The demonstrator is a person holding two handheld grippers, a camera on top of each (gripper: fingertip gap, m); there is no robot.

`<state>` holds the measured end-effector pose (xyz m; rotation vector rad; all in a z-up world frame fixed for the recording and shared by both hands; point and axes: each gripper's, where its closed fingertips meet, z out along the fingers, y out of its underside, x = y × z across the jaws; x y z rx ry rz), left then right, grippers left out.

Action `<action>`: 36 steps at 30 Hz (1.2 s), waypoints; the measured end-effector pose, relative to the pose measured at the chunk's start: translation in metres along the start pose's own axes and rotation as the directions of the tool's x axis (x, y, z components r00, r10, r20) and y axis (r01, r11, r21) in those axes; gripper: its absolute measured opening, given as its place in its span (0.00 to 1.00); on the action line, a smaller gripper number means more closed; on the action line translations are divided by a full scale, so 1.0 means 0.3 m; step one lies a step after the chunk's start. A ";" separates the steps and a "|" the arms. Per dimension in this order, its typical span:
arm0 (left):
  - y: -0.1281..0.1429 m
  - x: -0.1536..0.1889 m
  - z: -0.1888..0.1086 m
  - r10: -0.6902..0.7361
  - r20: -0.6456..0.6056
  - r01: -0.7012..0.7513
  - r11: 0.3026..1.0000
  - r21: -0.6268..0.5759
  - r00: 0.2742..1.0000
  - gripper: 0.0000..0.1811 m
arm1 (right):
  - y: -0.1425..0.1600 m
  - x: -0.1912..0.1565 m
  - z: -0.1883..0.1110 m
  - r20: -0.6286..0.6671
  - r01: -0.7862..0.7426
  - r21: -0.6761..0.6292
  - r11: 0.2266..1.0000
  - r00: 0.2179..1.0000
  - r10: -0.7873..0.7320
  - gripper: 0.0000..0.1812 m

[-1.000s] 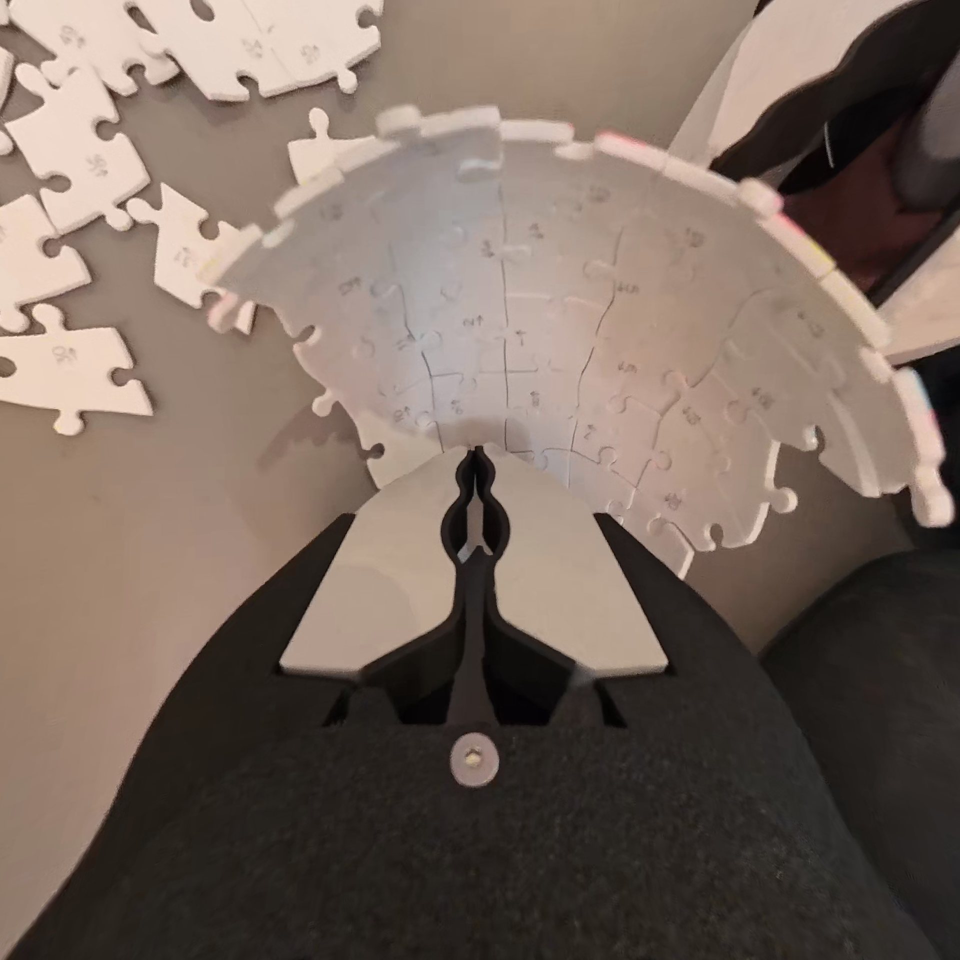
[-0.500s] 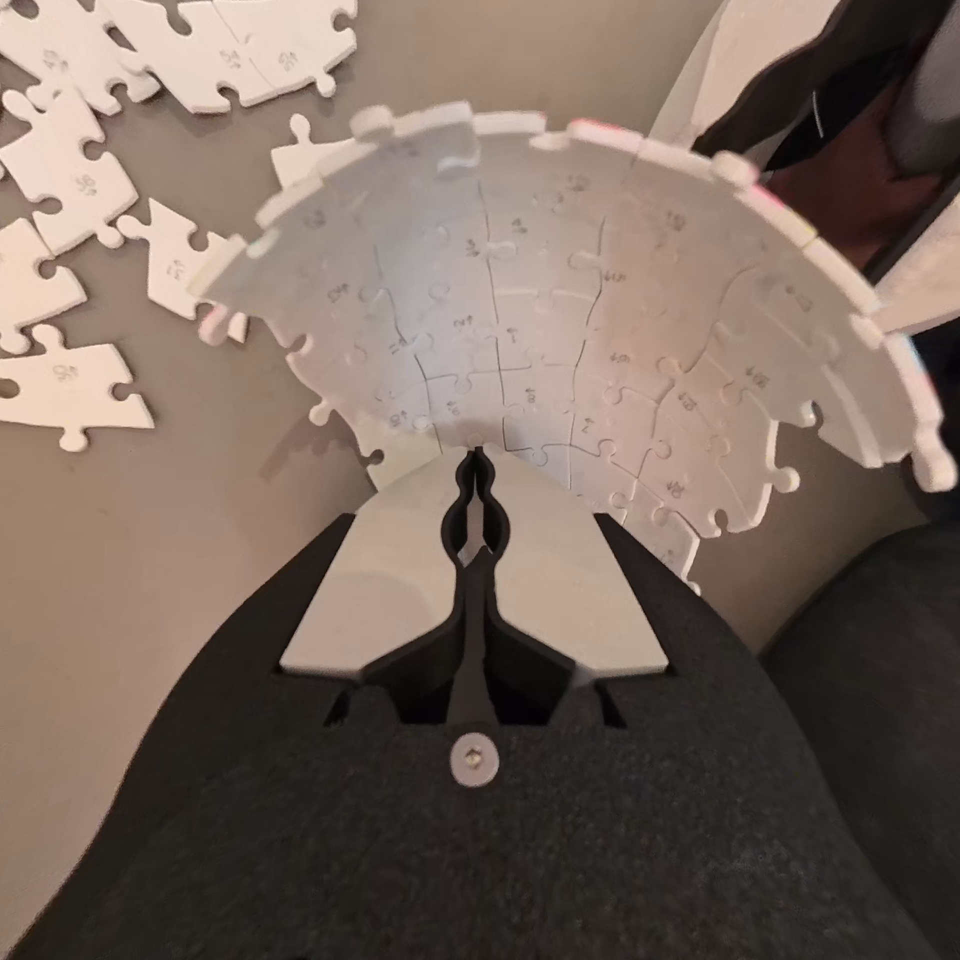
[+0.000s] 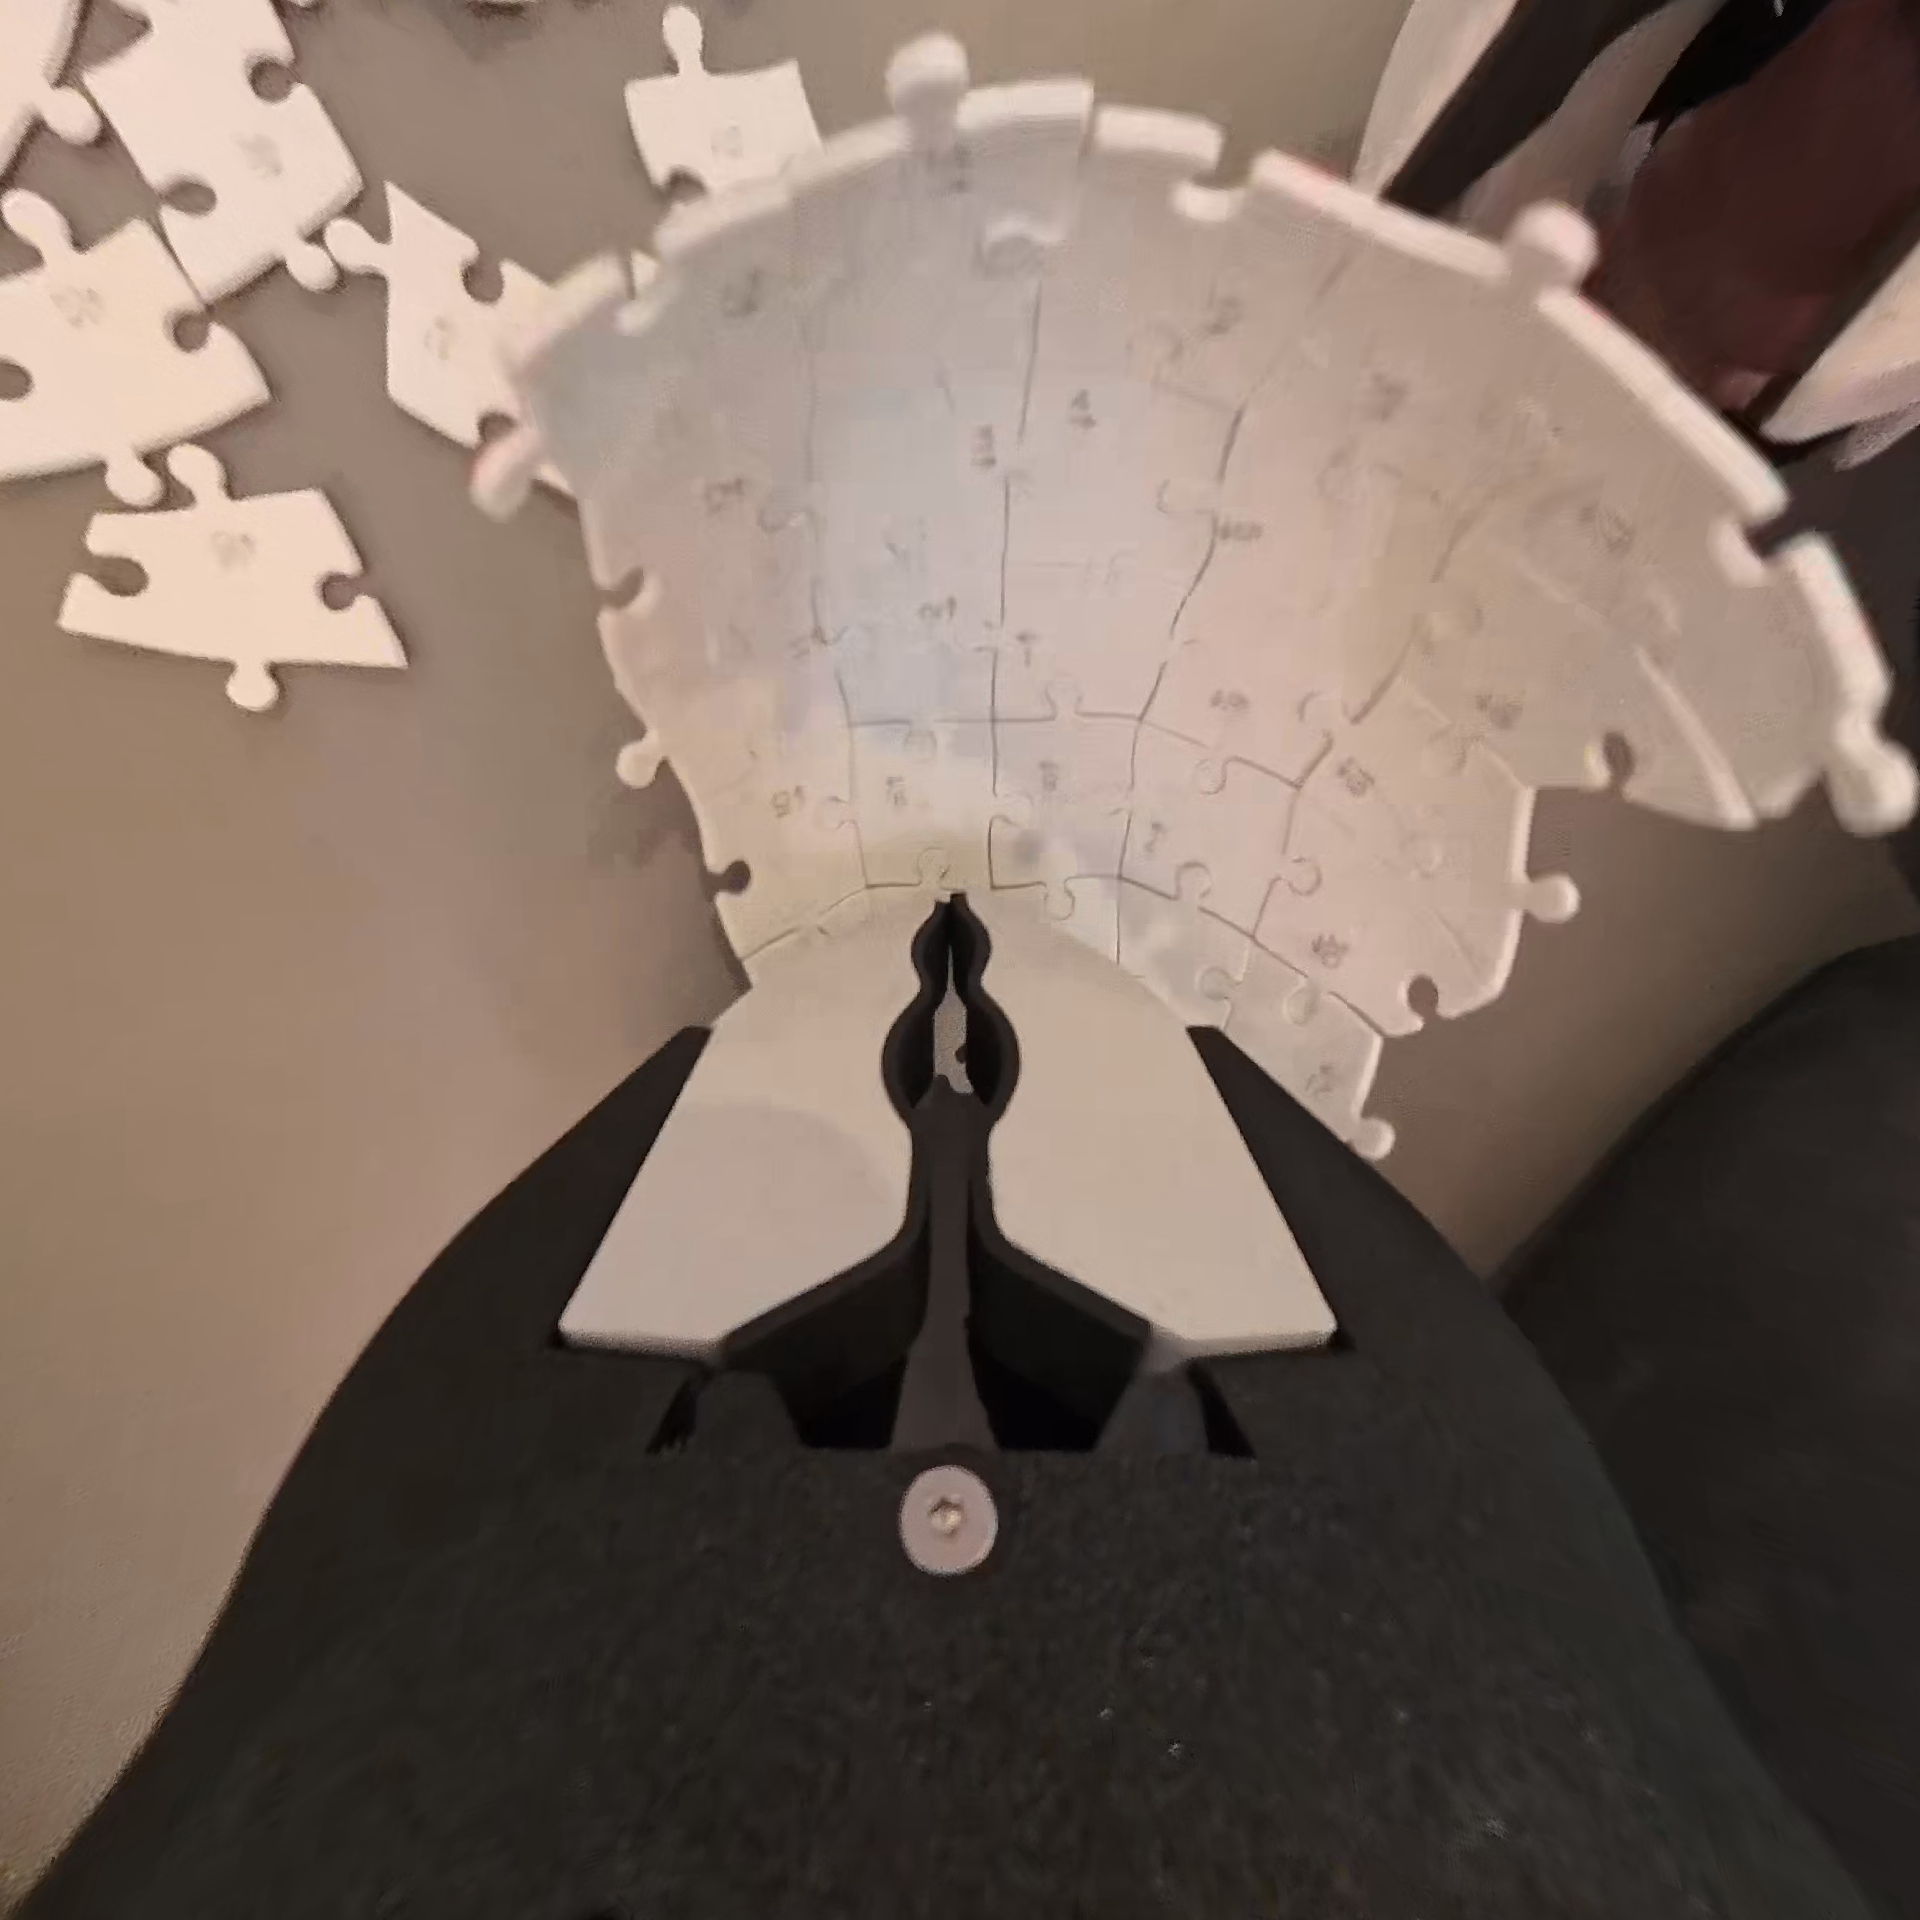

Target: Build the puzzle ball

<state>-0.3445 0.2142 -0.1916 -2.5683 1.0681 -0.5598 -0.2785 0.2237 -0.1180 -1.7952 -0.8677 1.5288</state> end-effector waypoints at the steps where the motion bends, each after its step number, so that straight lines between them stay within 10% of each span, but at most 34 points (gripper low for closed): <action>1: 0.002 0.000 0.000 -0.004 -0.002 0.004 1.000 -0.003 1.000 0.00 | 0.002 -0.001 0.003 -0.001 0.003 -0.006 1.000 1.000 -0.003 0.22; 14: -0.003 -0.002 0.004 0.012 -0.016 -0.012 1.000 -0.016 1.000 0.00 | 0.022 0.038 0.019 -0.046 0.047 -0.110 0.993 0.998 -0.052 0.24; 29: -0.054 0.045 0.038 0.064 -0.110 -0.065 0.998 -0.007 0.992 0.00 | -0.044 -0.028 -0.008 0.119 0.030 0.061 0.998 0.992 -0.037 0.43; 36: -0.063 0.048 0.043 0.049 -0.101 -0.050 0.999 -0.008 0.994 0.00 | -0.010 0.036 -0.004 -0.208 0.132 -0.058 0.989 0.968 -0.142 0.50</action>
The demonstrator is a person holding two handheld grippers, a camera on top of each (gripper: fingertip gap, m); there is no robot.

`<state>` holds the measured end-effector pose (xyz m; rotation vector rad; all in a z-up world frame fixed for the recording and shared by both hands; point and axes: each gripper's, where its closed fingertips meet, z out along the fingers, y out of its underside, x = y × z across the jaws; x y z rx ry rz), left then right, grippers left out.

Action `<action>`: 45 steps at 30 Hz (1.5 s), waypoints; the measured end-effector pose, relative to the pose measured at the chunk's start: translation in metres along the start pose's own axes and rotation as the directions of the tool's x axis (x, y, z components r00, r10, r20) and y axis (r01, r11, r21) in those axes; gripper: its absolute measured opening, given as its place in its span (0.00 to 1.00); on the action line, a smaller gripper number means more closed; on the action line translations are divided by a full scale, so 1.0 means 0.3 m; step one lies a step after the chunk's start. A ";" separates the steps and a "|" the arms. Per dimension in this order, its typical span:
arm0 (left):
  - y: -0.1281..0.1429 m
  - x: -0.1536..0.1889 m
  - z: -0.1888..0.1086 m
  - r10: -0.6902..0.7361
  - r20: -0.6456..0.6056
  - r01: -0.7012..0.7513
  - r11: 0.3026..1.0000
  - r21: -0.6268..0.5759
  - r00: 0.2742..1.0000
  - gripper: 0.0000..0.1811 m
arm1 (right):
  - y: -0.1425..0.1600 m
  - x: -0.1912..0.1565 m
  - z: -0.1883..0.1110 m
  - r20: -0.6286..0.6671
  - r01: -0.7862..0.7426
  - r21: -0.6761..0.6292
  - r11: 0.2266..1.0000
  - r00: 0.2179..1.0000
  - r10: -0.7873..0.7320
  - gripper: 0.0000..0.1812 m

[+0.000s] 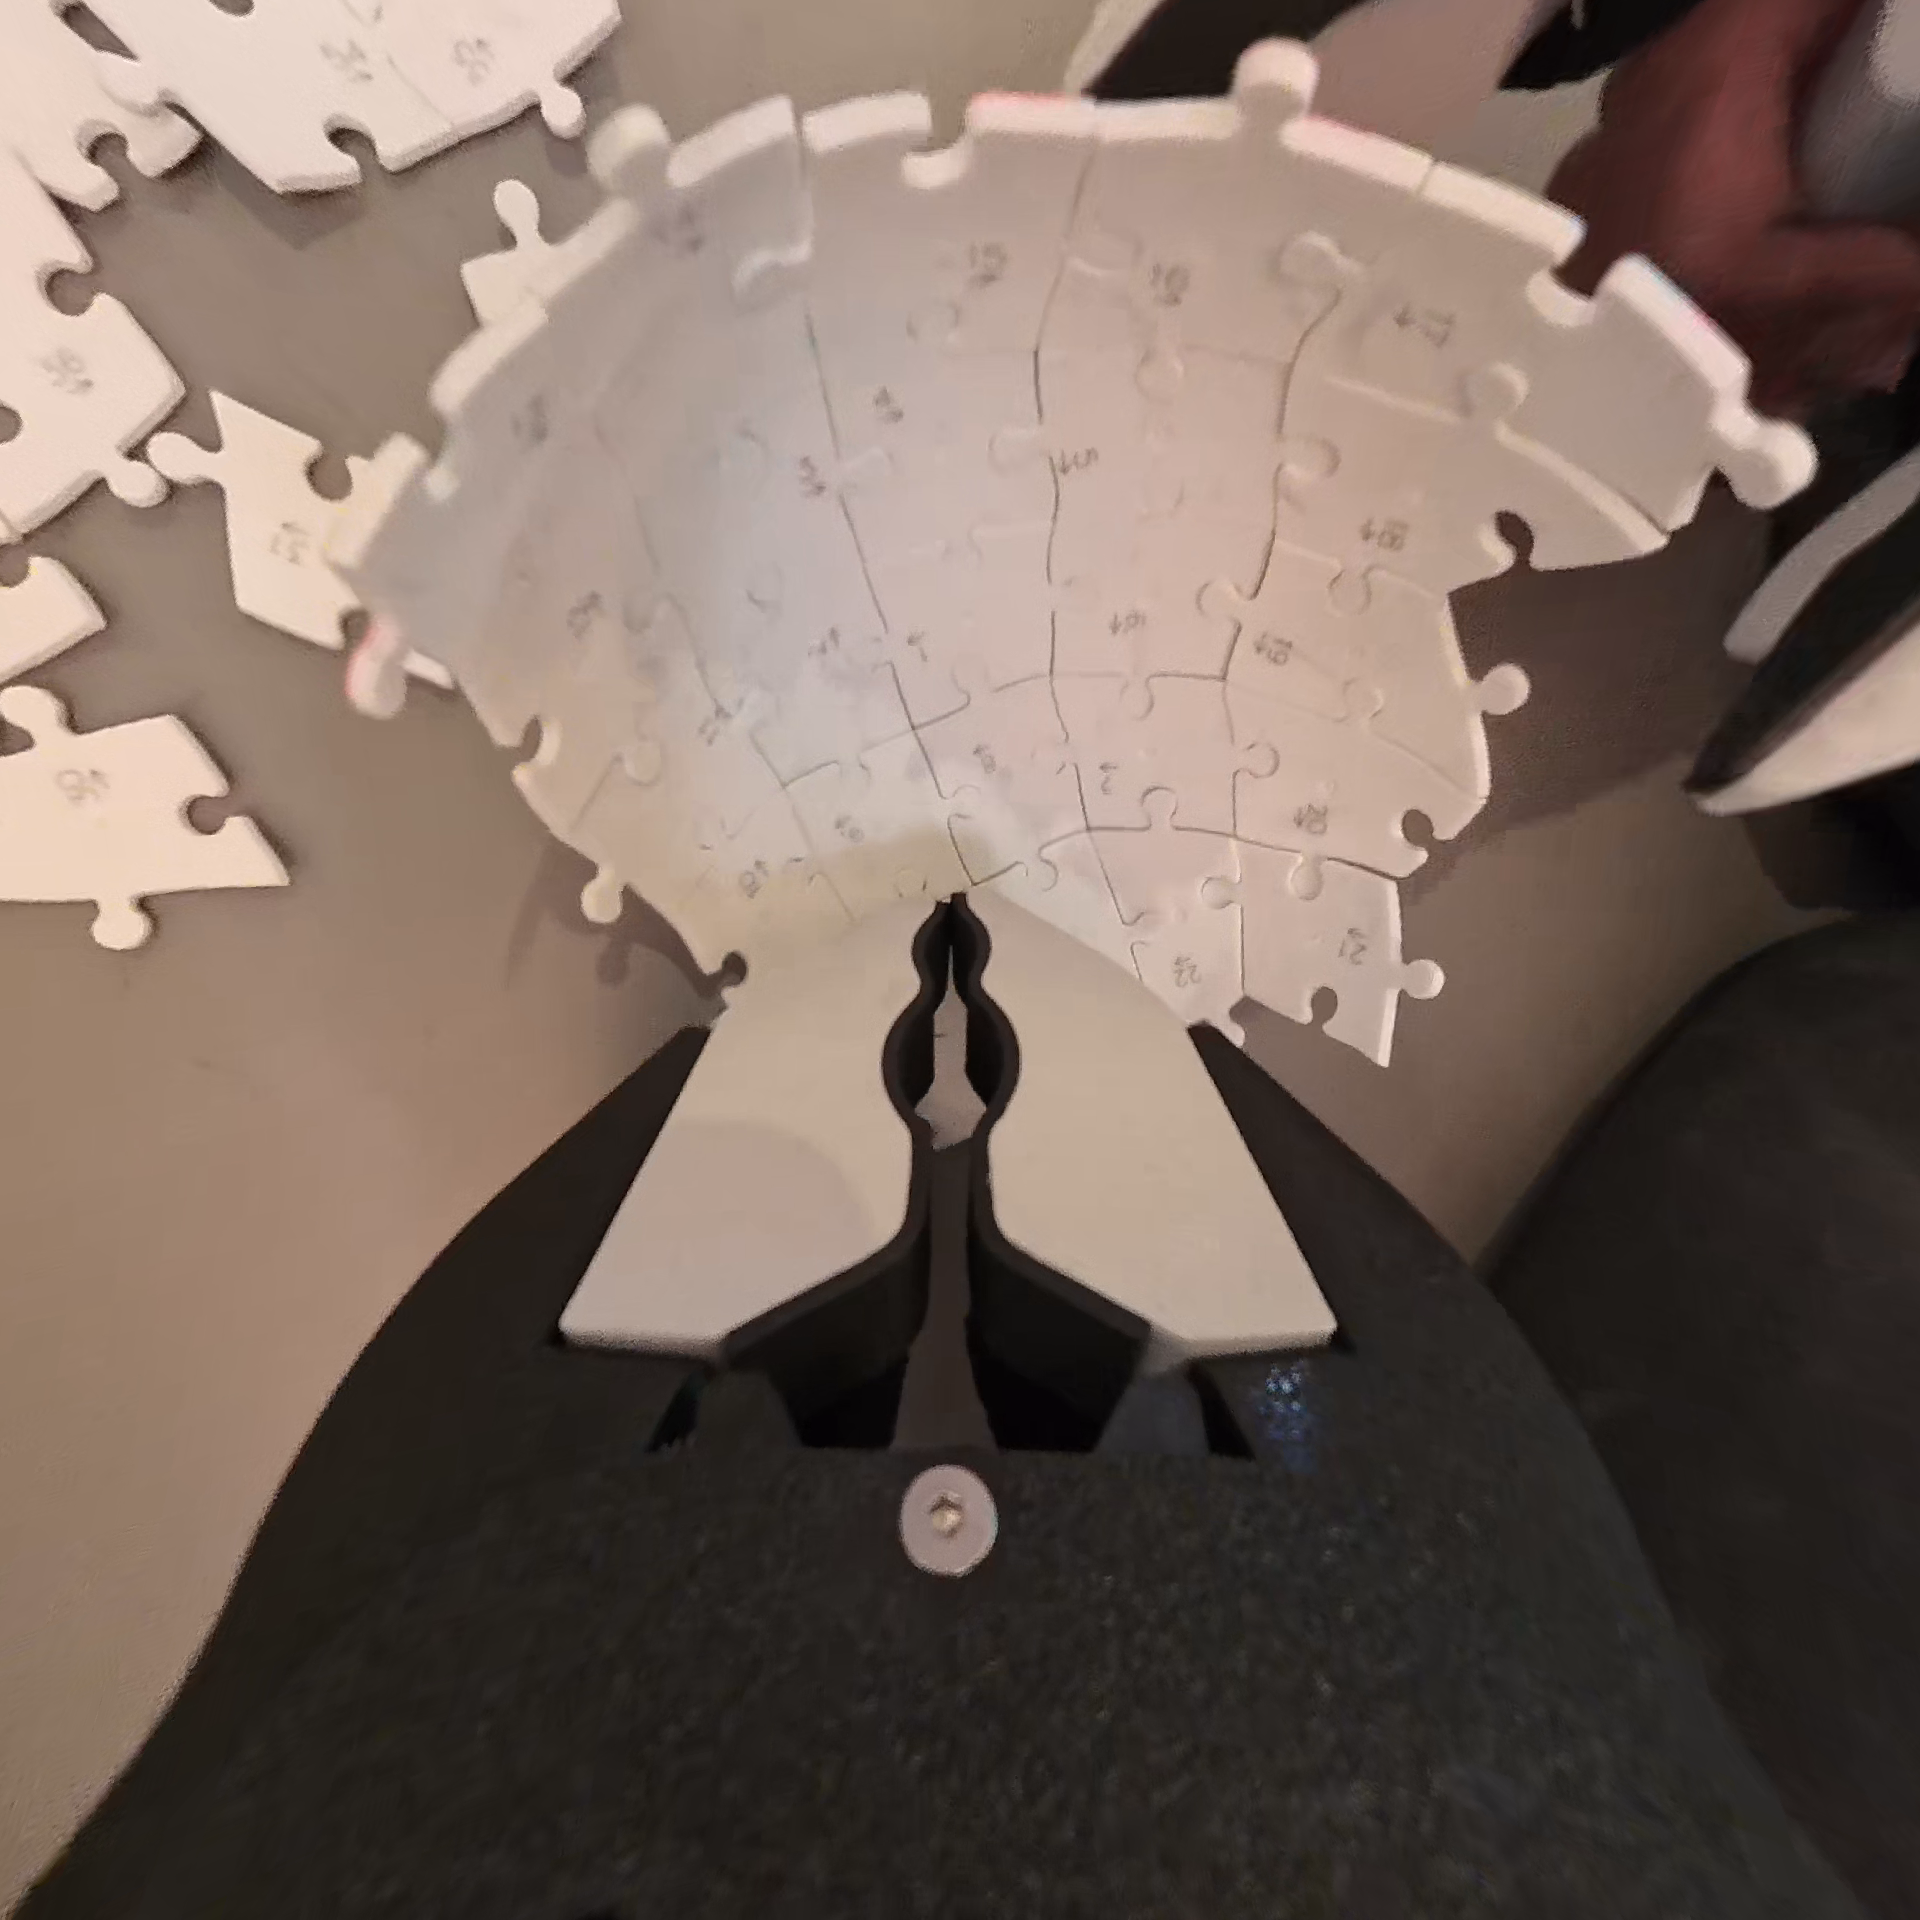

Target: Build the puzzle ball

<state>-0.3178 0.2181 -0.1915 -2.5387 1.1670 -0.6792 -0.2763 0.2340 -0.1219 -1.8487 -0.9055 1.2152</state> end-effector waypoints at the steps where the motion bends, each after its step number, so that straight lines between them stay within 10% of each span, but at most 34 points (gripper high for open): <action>1: -0.002 0.001 0.001 -0.002 0.003 0.002 1.000 0.003 1.000 0.00 | -0.004 -0.002 0.002 -0.042 0.007 0.007 1.000 0.999 -0.007 0.48; 15: -0.021 0.021 0.001 -0.048 0.019 0.047 0.997 0.062 0.999 0.00 | 0.018 0.044 -0.024 -0.579 0.105 -0.109 0.988 0.801 -0.150 0.13; 29: 0.007 -0.024 -0.162 -0.095 0.018 0.090 0.977 0.194 0.995 0.00 | 0.006 0.064 -0.046 -0.689 0.211 -0.227 0.951 0.655 -0.310 0.06; 45: 0.036 0.083 0.007 -0.006 0.011 0.005 0.997 0.083 1.000 0.00 | -0.046 -0.005 -0.030 -0.707 0.469 -0.277 0.839 0.492 -0.508 0.05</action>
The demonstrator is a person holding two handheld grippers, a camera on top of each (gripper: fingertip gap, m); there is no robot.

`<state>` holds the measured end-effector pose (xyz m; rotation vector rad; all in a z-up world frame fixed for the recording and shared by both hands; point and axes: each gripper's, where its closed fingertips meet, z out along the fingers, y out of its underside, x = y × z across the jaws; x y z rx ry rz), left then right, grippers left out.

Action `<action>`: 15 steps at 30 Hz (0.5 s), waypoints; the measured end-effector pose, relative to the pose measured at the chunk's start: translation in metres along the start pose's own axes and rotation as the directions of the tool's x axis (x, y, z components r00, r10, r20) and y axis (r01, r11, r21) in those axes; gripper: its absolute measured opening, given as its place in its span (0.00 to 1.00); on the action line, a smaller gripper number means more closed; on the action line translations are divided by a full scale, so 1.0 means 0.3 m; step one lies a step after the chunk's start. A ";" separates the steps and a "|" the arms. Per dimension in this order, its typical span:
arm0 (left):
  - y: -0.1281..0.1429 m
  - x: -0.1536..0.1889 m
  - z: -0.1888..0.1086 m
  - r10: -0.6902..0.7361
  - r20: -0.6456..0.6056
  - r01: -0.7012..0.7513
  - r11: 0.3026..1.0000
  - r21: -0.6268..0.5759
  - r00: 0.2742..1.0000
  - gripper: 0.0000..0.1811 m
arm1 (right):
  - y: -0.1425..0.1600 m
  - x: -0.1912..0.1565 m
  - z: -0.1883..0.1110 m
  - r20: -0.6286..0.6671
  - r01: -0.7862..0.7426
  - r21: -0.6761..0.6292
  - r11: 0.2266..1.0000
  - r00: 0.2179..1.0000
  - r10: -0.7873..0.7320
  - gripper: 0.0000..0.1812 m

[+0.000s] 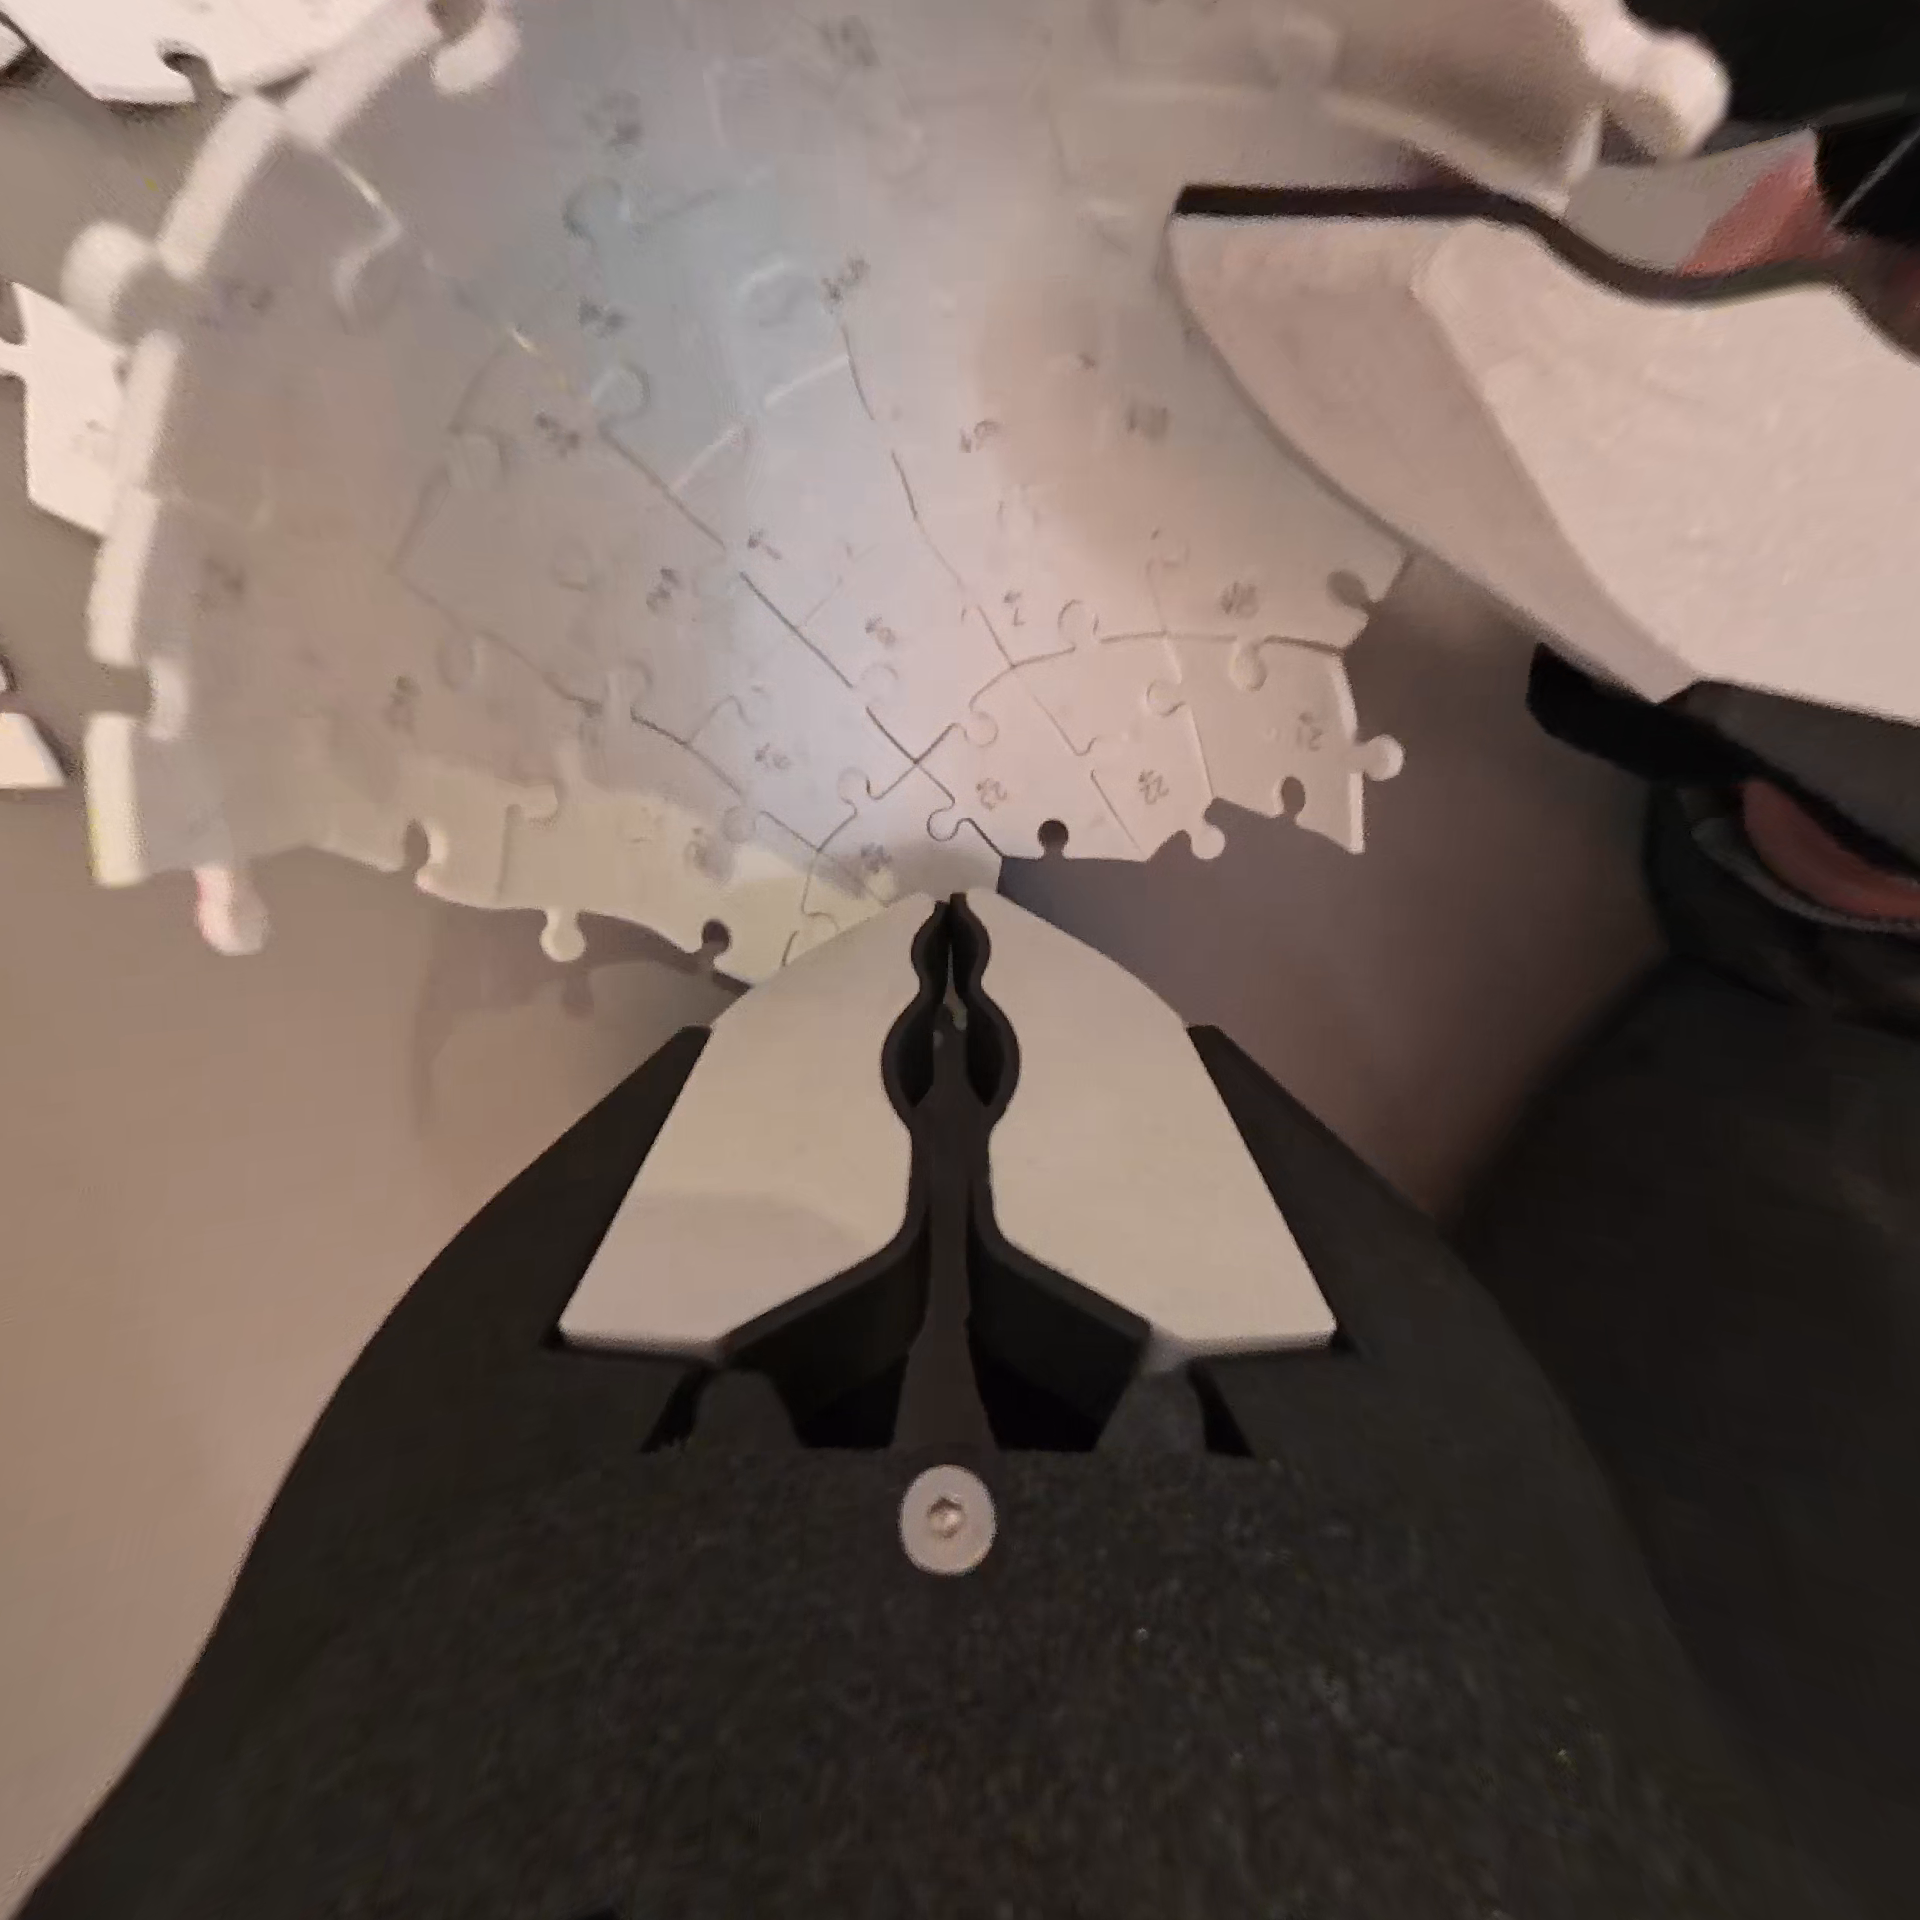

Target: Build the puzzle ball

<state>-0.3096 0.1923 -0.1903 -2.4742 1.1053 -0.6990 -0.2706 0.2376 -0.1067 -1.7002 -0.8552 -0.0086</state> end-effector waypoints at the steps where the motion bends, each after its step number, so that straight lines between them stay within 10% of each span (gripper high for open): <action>1: -0.004 0.001 0.003 -0.005 0.005 0.005 1.000 0.007 1.000 0.00 | -0.002 -0.001 -0.001 -0.006 0.013 0.007 1.000 1.000 -0.013 0.05; 15: -0.024 -0.014 0.019 0.030 0.128 -0.034 0.999 0.024 0.991 0.00 | 0.002 0.004 -0.003 -0.021 0.023 0.016 1.000 1.000 -0.023 0.05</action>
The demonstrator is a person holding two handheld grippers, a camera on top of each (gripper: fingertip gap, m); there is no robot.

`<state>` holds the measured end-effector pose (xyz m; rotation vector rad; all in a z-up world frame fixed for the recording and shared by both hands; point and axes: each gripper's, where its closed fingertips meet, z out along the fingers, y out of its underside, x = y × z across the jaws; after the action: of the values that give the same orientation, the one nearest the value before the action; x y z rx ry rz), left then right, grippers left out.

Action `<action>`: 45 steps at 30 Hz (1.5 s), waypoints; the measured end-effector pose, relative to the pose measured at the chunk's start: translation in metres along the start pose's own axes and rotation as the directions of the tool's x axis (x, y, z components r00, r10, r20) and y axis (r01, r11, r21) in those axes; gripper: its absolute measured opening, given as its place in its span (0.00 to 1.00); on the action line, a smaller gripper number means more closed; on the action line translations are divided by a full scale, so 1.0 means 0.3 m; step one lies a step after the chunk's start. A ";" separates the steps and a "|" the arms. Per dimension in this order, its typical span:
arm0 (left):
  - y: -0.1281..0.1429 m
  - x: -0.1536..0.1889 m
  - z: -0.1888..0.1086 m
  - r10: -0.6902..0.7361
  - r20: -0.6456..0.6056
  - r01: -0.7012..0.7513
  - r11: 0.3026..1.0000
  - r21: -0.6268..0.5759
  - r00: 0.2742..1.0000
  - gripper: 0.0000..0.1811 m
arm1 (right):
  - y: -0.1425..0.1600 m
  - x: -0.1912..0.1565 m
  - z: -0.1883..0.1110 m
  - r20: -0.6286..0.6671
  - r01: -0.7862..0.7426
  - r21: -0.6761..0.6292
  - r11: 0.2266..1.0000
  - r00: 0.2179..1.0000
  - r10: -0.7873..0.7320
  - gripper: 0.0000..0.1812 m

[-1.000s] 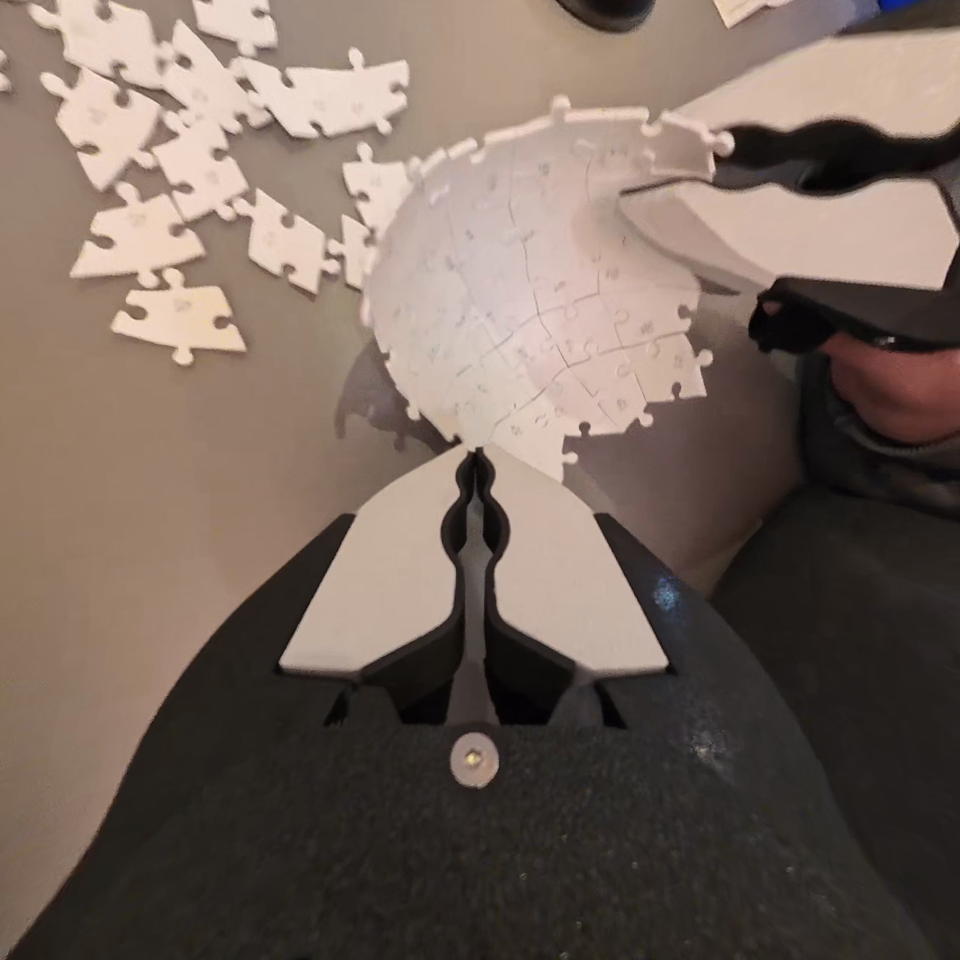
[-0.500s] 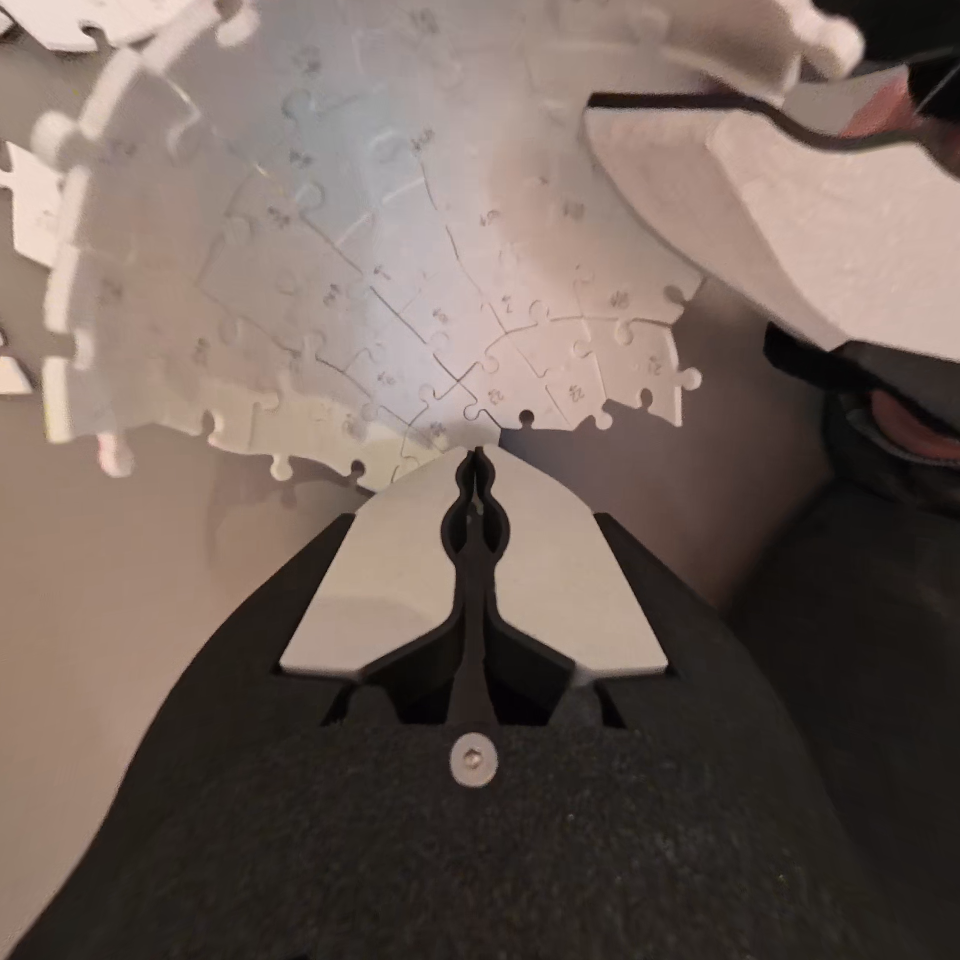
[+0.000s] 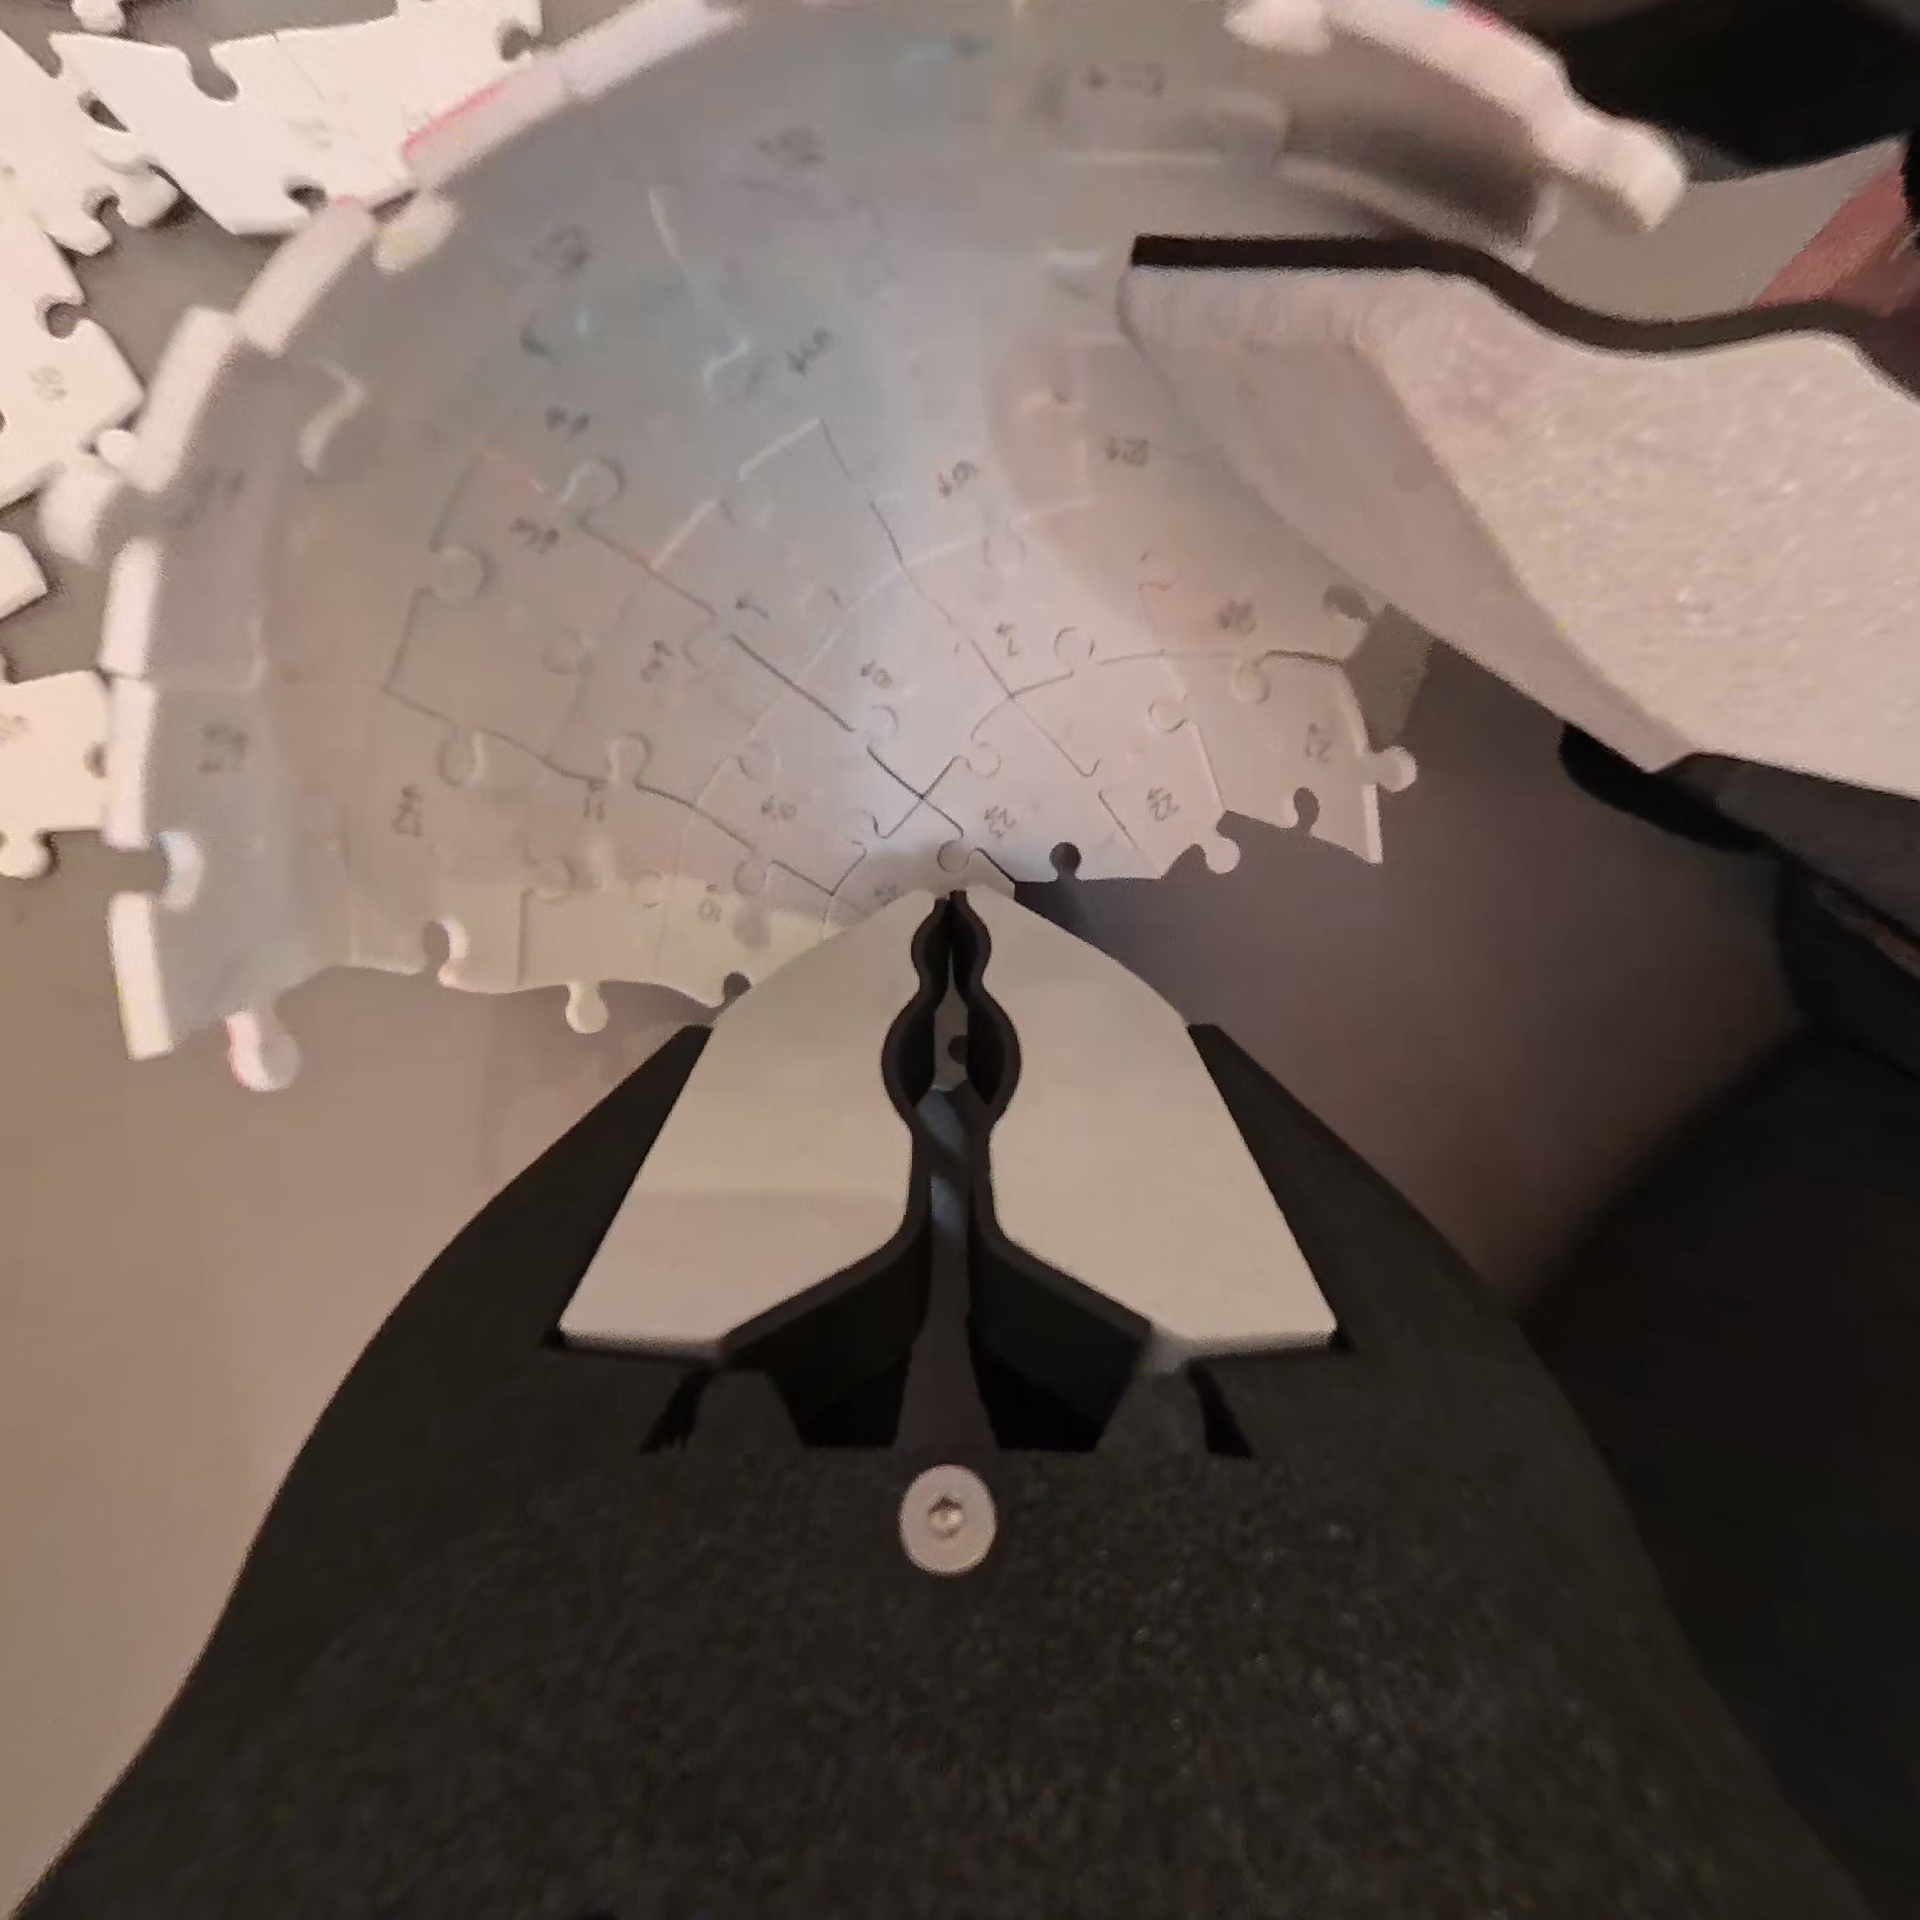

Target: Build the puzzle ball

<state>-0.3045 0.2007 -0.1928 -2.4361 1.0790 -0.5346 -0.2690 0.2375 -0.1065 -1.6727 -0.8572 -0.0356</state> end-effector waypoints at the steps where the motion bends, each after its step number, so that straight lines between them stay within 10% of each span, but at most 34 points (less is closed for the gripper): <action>1: -0.001 0.000 0.000 0.003 0.002 -0.003 1.000 0.001 1.000 0.00 | 0.003 0.003 0.000 -0.002 0.001 -0.005 1.000 1.000 -0.001 0.04; 41: -0.017 0.070 0.018 0.077 -0.042 -0.078 0.997 -0.025 0.996 0.00 | 0.048 0.026 -0.002 0.006 -0.018 -0.076 0.997 1.000 0.018 0.03; 45: -0.126 0.077 -0.145 0.055 -0.144 -0.020 0.971 0.237 0.988 0.00 | 0.053 0.041 -0.004 0.014 0.001 -0.101 0.995 1.000 0.000 0.03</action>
<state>-0.2892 0.1967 -0.1327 -2.1941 1.0532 -0.7965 -0.2508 0.2422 -0.1138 -1.7690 -0.8783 -0.0688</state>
